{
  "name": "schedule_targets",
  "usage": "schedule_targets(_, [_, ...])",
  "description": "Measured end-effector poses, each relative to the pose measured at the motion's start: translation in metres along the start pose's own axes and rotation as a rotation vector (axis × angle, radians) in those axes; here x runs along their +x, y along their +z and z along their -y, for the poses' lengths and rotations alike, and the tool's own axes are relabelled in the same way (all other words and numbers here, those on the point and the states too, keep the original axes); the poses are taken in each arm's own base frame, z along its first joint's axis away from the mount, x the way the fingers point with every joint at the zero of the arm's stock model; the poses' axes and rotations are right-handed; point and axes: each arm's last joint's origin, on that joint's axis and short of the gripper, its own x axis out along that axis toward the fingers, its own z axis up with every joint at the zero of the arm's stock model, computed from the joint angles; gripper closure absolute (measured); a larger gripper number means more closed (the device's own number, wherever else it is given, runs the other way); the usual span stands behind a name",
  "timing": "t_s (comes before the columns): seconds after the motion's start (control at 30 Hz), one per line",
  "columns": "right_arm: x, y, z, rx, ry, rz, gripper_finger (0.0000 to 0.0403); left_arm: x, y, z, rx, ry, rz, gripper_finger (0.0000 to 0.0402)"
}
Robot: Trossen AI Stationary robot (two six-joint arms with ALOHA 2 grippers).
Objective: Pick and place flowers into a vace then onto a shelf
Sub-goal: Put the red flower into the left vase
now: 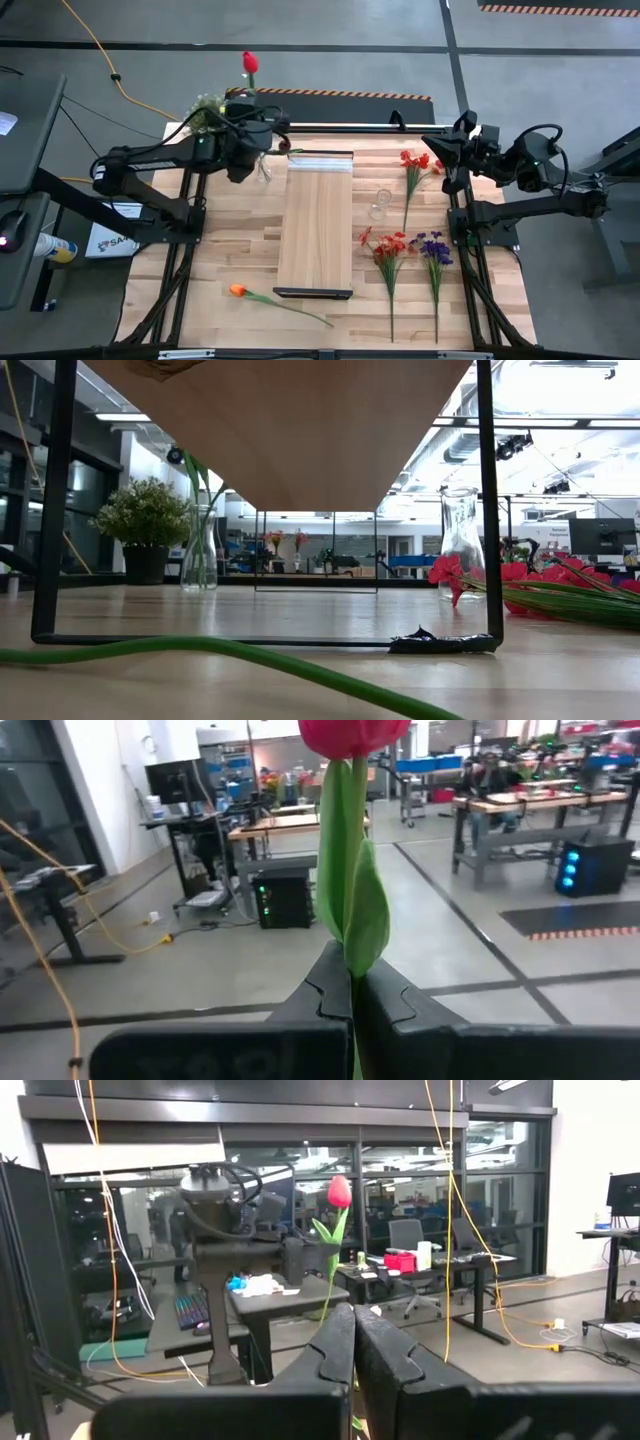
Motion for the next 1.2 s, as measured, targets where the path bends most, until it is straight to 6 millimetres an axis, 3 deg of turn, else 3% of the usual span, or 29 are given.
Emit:
schedule_targets(0.23, [0.000,-0.002,0.000,-0.004,0.000,-0.017,0.0402,0.010,-0.014,0.011,0.078,0.014,-0.014,0.0374])
schedule_targets(0.4, [0.000,-0.003,0.000,-0.007,0.001,-0.027,0.0402,0.016,-0.022,0.014,0.033,0.035,-0.018,0.0374])
schedule_targets(0.7, [0.000,-0.003,0.000,-0.007,0.000,-0.029,0.0402,0.016,-0.022,0.013,0.007,0.066,-0.004,0.0374])
schedule_targets(1.2, [0.000,-0.003,0.000,-0.007,0.000,-0.029,0.0402,0.018,-0.065,0.016,-0.052,0.130,0.027,0.0374])
